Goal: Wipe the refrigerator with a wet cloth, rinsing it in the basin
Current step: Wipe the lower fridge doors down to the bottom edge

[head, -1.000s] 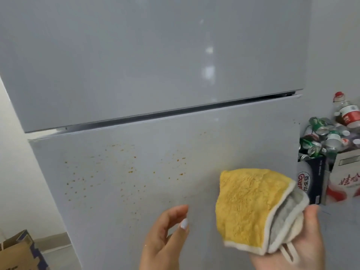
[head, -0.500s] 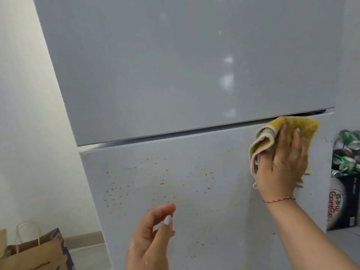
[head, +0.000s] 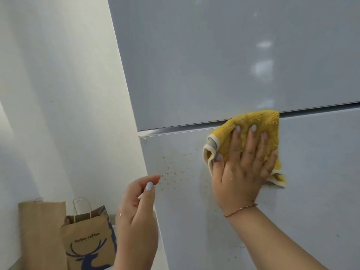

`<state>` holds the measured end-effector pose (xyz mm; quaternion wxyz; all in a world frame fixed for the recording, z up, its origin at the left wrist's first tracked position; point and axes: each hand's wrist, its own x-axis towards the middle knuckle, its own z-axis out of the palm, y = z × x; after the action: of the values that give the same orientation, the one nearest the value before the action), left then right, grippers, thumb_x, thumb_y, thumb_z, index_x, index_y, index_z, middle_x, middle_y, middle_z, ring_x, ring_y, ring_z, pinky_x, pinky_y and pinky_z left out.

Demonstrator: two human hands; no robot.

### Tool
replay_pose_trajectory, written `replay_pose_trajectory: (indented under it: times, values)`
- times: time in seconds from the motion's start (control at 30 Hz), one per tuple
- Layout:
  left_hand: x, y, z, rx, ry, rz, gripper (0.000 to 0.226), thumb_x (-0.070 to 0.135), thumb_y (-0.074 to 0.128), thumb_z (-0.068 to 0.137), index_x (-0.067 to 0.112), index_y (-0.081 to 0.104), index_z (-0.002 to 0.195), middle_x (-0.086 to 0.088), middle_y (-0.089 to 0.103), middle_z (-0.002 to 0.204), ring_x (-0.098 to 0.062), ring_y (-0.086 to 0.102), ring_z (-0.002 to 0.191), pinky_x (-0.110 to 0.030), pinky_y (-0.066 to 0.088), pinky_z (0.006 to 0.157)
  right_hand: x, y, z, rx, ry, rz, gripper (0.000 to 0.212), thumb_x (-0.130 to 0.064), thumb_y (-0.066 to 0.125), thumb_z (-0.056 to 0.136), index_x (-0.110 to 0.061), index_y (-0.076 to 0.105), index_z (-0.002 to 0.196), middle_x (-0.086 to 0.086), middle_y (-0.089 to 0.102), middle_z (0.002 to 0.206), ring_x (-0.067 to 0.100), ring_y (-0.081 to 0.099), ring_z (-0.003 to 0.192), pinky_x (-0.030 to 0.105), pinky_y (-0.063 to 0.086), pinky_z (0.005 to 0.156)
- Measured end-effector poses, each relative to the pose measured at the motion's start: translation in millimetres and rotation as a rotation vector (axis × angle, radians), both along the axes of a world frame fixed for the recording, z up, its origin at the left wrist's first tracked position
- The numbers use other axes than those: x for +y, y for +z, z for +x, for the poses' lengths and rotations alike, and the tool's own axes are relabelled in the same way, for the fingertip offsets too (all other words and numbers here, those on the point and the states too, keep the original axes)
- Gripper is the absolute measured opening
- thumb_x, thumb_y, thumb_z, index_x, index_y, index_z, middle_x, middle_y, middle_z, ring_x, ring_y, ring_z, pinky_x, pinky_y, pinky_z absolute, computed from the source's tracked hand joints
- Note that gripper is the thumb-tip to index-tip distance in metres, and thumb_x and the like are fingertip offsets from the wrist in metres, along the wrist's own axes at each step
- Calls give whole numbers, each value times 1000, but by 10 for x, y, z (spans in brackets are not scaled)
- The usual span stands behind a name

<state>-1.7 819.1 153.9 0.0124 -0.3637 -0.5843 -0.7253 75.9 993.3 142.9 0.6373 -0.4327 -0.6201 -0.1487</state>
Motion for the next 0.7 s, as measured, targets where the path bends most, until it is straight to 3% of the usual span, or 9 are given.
replay_pose_trajectory:
  times: [0.1,0.33,0.43,0.53,0.6,0.7]
  values:
    - [-78,71,-134,27,36,24,30,36,43,82,28,71,90,15,70,96,0,61,91,-29,43,78,-217,22,-332,-133,48,66,58,-45,31,97,-17,32,148,12,23,155,36,20,142,61,14,113]
    - [-183,83,-346,91,133,-8,25,37,42,84,32,67,87,3,64,85,-2,55,76,-33,43,73,-554,60,-855,-519,184,329,58,-43,48,95,-23,34,148,6,27,156,30,18,145,55,12,115]
    - [-141,152,-419,357,249,-94,26,41,37,88,37,61,97,21,58,102,-1,50,98,-26,38,81,-465,-75,-774,-685,222,466,51,-33,38,99,-23,33,148,4,28,155,29,21,145,53,14,116]
    - [-1,211,-439,690,225,-222,47,47,27,95,30,58,125,19,49,130,-2,38,125,-29,29,105,-300,-270,-534,-817,244,607,51,-32,41,98,-22,33,147,4,31,154,27,27,143,50,21,115]
    - [105,214,-445,794,143,-307,55,54,19,96,31,49,136,19,39,144,3,25,138,-28,16,117,-194,-343,-316,-846,247,640,51,-30,45,97,-24,36,146,3,32,153,25,29,142,49,25,114]
    - [183,196,-458,853,55,-409,65,66,4,91,39,32,143,25,17,153,9,3,143,-25,-2,120,-25,-396,75,-821,217,606,50,-32,49,94,-30,41,144,-1,36,151,24,32,141,50,28,112]
